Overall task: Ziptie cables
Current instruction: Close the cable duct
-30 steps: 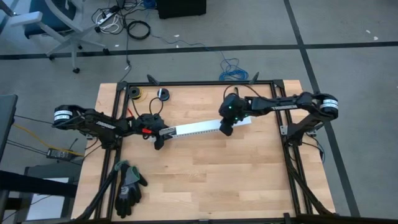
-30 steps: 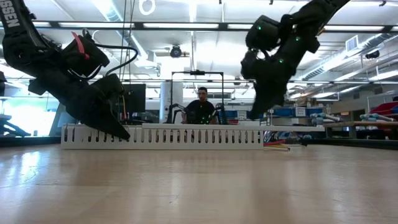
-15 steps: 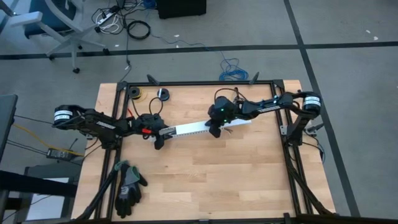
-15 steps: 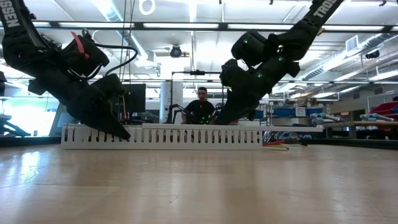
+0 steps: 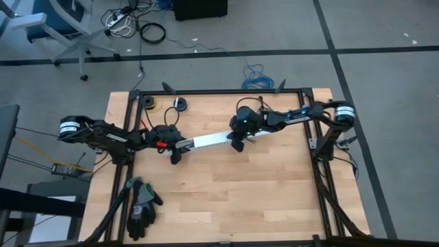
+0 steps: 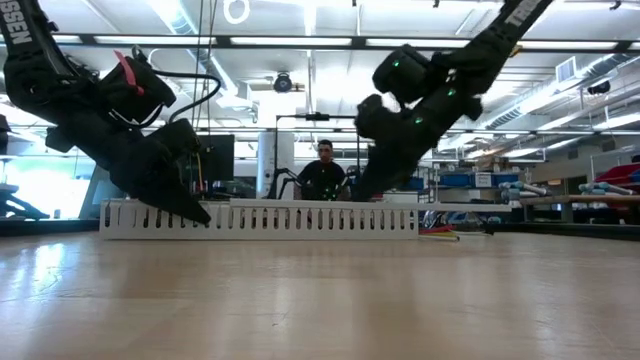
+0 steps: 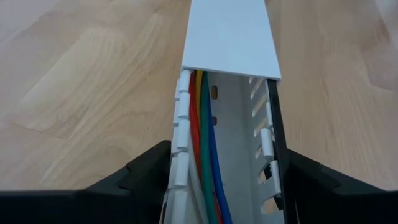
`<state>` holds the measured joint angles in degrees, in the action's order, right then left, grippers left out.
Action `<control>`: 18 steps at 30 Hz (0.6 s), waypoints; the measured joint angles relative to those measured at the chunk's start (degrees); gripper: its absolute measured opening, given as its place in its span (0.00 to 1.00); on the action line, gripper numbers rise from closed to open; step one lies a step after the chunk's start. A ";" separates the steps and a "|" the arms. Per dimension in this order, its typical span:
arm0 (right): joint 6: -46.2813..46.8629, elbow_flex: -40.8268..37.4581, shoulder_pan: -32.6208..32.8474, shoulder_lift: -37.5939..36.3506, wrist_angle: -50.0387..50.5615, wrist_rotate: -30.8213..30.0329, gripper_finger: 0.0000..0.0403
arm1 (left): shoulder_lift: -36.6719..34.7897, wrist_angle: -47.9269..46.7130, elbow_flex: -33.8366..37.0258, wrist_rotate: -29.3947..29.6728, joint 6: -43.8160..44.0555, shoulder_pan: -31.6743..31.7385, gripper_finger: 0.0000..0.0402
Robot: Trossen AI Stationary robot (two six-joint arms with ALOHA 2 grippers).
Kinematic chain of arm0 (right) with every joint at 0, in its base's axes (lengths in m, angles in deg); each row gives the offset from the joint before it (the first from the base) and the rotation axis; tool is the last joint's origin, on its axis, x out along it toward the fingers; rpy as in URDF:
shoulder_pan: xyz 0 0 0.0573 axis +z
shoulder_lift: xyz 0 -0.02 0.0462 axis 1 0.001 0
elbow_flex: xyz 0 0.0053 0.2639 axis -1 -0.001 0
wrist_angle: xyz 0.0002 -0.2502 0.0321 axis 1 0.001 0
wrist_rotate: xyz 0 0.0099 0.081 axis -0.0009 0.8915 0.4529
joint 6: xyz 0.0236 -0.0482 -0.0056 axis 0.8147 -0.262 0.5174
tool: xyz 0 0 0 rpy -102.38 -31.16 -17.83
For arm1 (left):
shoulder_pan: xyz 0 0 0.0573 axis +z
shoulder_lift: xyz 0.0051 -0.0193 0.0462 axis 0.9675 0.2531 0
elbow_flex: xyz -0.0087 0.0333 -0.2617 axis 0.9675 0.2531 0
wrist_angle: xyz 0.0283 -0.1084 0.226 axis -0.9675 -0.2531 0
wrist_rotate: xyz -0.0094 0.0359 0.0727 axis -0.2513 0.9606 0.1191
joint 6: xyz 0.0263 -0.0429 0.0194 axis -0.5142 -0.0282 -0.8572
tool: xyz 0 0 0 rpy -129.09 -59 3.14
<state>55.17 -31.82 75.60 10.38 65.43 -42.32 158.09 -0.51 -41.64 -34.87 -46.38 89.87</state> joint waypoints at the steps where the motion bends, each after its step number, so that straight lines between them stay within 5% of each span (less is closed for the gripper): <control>1: 0.04 0.60 0.11 1.51 -2.09 0.63 0.00 | 0.00 0.01 0.00 0.00 -0.08 0.00 0.62; 6: -2.63 4.40 1.01 5.66 -7.28 1.08 0.00 | 0.00 -0.07 -0.04 0.15 -0.13 0.00 0.62; 18: -5.12 5.61 1.30 1.90 -9.76 0.46 0.01 | -0.03 0.40 -0.33 0.64 -0.20 0.00 0.63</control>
<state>50.05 -26.21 76.91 12.28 55.67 -41.86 158.06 -0.12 -41.97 -34.22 -46.58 89.87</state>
